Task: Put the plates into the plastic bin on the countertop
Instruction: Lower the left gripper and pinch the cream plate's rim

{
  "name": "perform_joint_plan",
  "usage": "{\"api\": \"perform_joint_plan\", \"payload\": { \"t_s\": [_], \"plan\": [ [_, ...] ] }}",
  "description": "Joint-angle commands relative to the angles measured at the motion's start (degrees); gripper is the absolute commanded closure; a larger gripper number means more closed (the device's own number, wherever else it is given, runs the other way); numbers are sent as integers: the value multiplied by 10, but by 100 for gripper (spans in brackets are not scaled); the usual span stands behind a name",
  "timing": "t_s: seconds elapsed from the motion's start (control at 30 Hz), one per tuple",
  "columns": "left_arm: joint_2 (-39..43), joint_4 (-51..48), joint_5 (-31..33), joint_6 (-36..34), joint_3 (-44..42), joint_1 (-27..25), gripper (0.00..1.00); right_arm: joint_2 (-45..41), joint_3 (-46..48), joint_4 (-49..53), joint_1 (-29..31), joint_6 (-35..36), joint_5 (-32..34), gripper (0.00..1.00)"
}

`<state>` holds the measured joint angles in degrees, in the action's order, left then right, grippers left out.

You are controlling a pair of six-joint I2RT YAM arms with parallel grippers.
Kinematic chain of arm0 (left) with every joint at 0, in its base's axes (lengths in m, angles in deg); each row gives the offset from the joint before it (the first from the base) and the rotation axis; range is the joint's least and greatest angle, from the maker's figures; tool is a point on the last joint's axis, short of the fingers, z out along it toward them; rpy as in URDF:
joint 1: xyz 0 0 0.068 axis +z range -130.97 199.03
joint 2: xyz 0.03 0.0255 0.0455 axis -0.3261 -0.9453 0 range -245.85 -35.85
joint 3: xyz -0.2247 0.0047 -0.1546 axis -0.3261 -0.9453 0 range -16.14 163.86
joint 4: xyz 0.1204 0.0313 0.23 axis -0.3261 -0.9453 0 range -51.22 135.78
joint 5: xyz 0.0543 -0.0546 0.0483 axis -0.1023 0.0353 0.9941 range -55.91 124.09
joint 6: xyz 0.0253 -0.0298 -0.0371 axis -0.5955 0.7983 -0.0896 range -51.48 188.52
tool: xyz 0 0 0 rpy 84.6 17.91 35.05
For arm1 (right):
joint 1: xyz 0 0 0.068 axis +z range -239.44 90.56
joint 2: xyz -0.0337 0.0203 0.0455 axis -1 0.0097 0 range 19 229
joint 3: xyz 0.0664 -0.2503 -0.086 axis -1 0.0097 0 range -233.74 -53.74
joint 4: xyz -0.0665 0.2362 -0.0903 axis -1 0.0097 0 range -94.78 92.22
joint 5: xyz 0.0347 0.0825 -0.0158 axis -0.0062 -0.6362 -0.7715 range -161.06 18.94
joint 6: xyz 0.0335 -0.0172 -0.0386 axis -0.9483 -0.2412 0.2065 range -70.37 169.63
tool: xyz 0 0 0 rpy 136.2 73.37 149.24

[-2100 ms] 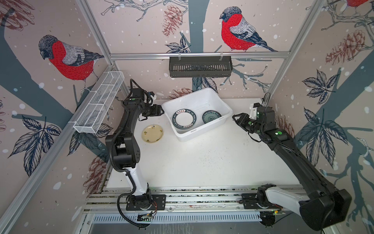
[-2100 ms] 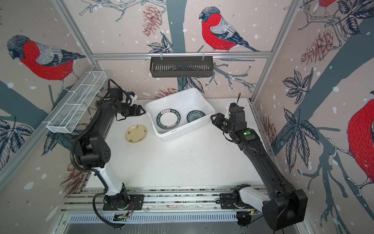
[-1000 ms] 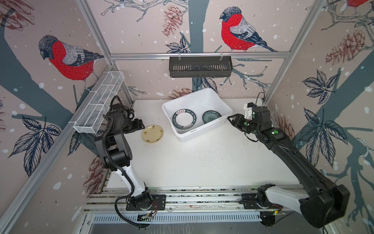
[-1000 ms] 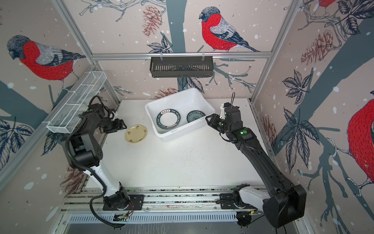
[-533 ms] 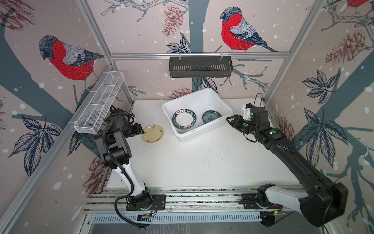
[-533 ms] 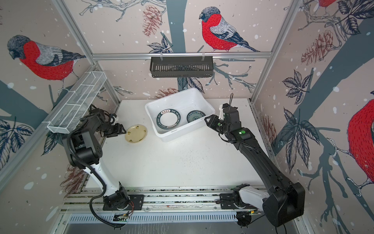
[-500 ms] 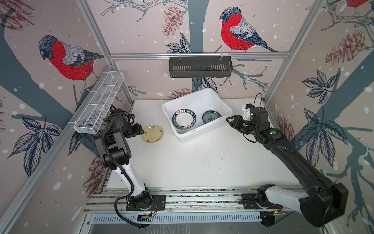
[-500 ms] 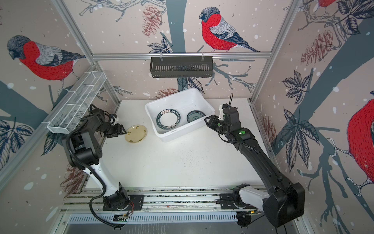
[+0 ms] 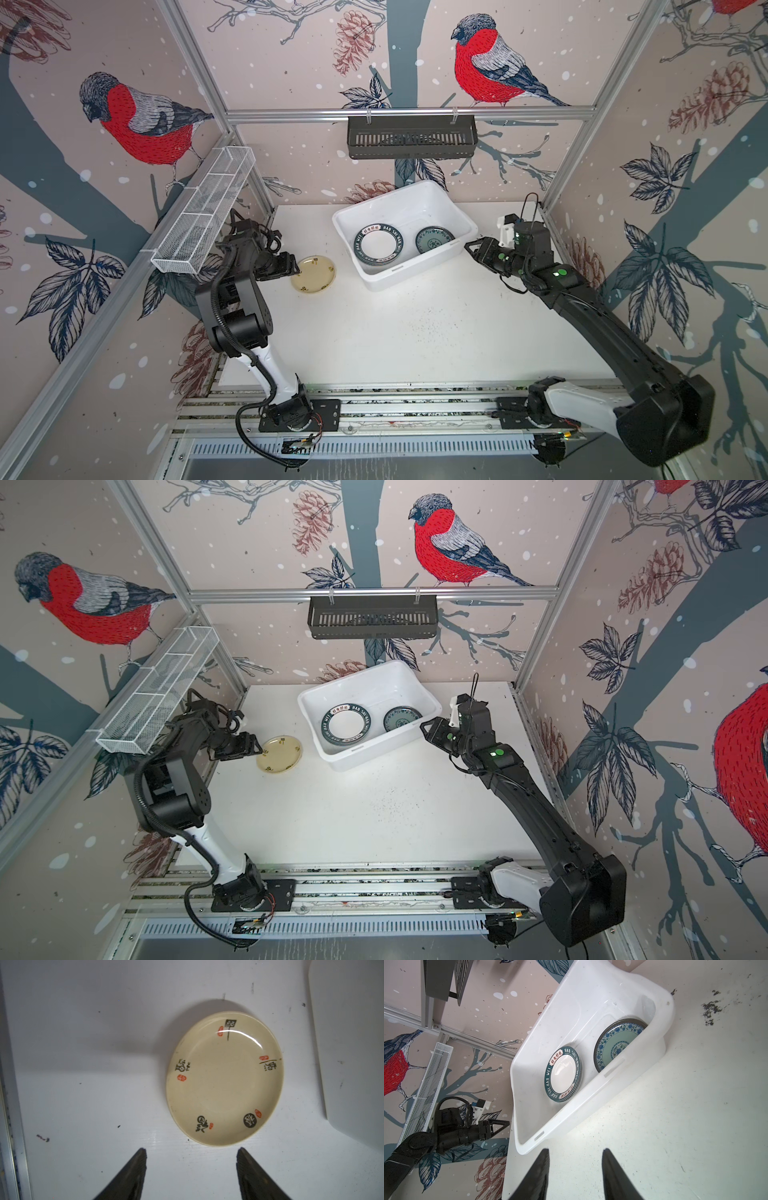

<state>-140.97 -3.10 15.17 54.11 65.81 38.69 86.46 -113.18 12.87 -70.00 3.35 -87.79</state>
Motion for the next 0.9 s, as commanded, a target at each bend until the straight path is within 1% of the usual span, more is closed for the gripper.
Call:
{"api": "perform_joint_plan", "payload": {
  "t_s": [0.0,0.27,0.4,0.5,0.67,0.73,0.87],
  "plan": [
    [7,-7,12,-13,-6,-10,30,0,-2,-22,1,8,-7,57],
    [-13,-14,-3,-10,2,-10,28,1,-5,-18,-2,10,-7,57],
    [-46,-32,-1,-11,21,-9,28,1,-2,-23,-3,8,-8,57],
    [-61,-33,-8,0,32,-9,29,1,-1,-25,-3,8,-8,57],
    [-93,-43,-12,17,75,-10,30,-2,5,-29,-2,5,-7,57],
    [-105,-42,-4,23,84,-10,30,-3,10,-33,-3,3,-8,57],
    [-123,-53,-15,29,95,-10,31,-4,12,-32,-3,2,-8,57]
  ]
}}
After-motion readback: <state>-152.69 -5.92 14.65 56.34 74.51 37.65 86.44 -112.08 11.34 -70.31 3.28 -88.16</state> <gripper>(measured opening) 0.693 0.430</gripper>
